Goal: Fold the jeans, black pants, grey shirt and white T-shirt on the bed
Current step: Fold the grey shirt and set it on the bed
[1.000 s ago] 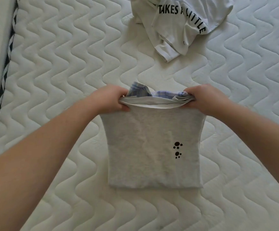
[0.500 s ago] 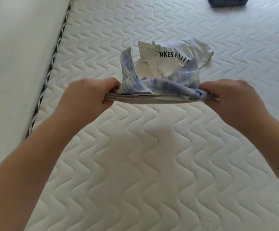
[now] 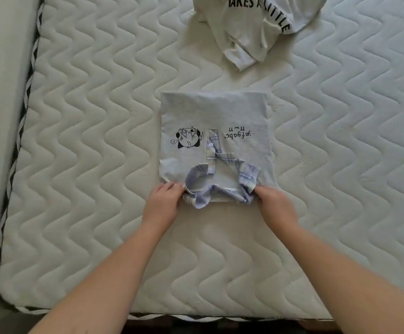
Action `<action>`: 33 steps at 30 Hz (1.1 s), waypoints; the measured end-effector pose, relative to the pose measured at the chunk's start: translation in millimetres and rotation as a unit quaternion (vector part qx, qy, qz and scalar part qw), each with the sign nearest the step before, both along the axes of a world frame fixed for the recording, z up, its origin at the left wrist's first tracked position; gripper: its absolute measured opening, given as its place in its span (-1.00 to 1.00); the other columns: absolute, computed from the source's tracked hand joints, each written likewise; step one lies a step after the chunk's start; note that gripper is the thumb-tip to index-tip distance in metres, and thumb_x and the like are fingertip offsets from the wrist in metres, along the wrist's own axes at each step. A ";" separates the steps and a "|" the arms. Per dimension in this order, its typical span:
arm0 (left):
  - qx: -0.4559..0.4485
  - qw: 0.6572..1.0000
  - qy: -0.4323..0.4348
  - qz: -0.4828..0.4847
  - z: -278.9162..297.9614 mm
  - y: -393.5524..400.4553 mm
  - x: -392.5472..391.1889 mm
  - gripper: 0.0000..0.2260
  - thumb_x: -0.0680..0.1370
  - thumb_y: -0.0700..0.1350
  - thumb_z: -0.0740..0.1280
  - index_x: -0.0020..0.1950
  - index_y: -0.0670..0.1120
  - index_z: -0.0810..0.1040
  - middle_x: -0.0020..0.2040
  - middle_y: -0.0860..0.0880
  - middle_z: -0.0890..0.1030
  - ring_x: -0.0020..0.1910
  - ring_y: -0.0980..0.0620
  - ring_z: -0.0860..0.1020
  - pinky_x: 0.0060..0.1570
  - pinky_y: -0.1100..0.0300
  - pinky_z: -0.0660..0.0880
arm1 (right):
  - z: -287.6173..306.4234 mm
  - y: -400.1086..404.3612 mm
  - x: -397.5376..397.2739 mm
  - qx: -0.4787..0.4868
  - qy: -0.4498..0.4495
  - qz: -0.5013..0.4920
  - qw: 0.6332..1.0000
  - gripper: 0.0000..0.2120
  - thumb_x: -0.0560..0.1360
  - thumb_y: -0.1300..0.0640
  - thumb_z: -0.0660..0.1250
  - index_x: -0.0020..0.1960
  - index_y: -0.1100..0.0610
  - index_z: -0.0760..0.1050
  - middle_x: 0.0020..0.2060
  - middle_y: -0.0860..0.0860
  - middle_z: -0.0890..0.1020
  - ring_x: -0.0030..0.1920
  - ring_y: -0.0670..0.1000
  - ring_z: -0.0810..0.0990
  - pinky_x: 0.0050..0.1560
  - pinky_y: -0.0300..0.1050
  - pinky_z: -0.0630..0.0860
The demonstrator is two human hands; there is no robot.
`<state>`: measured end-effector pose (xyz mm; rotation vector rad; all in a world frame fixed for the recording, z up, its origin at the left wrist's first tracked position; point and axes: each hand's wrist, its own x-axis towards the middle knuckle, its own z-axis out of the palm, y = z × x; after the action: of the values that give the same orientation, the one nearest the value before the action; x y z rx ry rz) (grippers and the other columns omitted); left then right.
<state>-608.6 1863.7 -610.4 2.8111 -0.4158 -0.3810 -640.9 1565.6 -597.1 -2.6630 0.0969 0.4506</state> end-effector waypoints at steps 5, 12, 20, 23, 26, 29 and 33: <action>0.103 0.986 0.130 -0.012 -19.6 -8.5 -23.6 -0.35 0.52 0.01 0.21 0.59 -0.06 0.11 0.61 -0.01 0.04 0.59 -0.01 -0.04 0.52 0.02 -0.12 | -18.8 7.7 -18.9 0.014 0.073 0.012 0.997 -0.45 0.47 0.24 0.29 0.46 0.11 0.36 0.42 0.08 0.42 0.45 0.07 0.33 0.42 -0.04 0.21; 0.057 0.992 0.103 0.047 -13.3 -36.7 -24.1 -0.16 0.46 0.34 0.24 0.61 -0.01 0.01 0.60 0.01 0.08 0.58 0.00 0.00 0.52 0.04 -0.10 | -11.2 23.2 -5.8 0.061 0.039 -0.098 0.993 -0.75 0.50 -0.06 0.36 -0.06 0.07 0.37 -0.18 -0.02 0.48 -0.01 0.13 0.52 0.09 -0.01 0.37; -0.170 0.982 0.001 0.081 8.9 -53.4 5.6 -0.70 0.48 -0.25 0.33 0.21 -0.18 0.62 0.16 -0.11 0.65 0.21 -0.14 0.57 0.22 0.01 0.41 | -1.7 41.9 36.3 0.286 0.011 -0.297 0.911 -0.85 0.48 0.10 0.43 -0.14 -0.01 0.45 -0.27 -0.14 0.55 -0.23 -0.21 0.52 -0.17 -0.30 0.41; -0.171 0.984 -0.005 0.055 13.0 -51.1 14.0 -0.68 0.47 -0.26 0.29 0.21 -0.20 0.62 0.19 -0.12 0.64 0.26 -0.13 0.54 0.26 0.02 0.37 | 2.7 40.1 44.8 0.324 -0.029 -0.365 0.872 -0.82 0.55 0.13 0.30 -0.19 0.00 0.35 -0.30 -0.02 0.49 -0.29 -0.11 0.46 -0.19 -0.15 0.40; -0.135 0.991 0.014 0.008 8.4 -41.8 18.7 -0.70 0.48 -0.26 0.32 0.20 -0.19 0.61 0.23 -0.13 0.62 0.27 -0.14 0.53 0.29 0.03 0.35 | 4.3 31.5 50.4 0.374 -0.028 -0.470 0.799 -0.85 0.59 0.12 0.21 -0.16 0.01 0.38 -0.20 0.05 0.51 -0.16 0.03 0.48 -0.07 0.00 0.43; -0.054 0.993 0.087 -0.053 0.6 -36.0 19.8 -0.65 0.51 -0.18 0.31 0.31 -0.10 0.53 0.38 -0.04 0.50 0.36 -0.06 0.44 0.34 0.11 0.25 | 3.8 23.3 52.5 0.394 -0.032 -0.513 0.762 -0.86 0.59 0.13 0.20 -0.12 0.00 0.45 -0.20 -0.05 0.55 -0.12 -0.02 0.51 -0.04 -0.08 0.44; -0.019 0.987 0.123 -0.097 -6.2 -35.1 22.7 -0.49 0.50 0.06 0.30 0.43 -0.02 0.40 0.45 0.03 0.39 0.42 0.03 0.32 0.40 0.14 0.20 | -0.4 26.1 45.6 0.389 0.001 -0.396 0.832 -0.94 0.58 0.16 0.25 -0.04 0.12 0.48 -0.17 0.11 0.58 -0.14 -0.04 0.52 -0.03 0.02 0.48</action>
<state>-585.9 1828.6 -616.6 2.6483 -0.6341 -0.7442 -595.4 1591.7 -597.5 -1.6123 0.7969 0.1473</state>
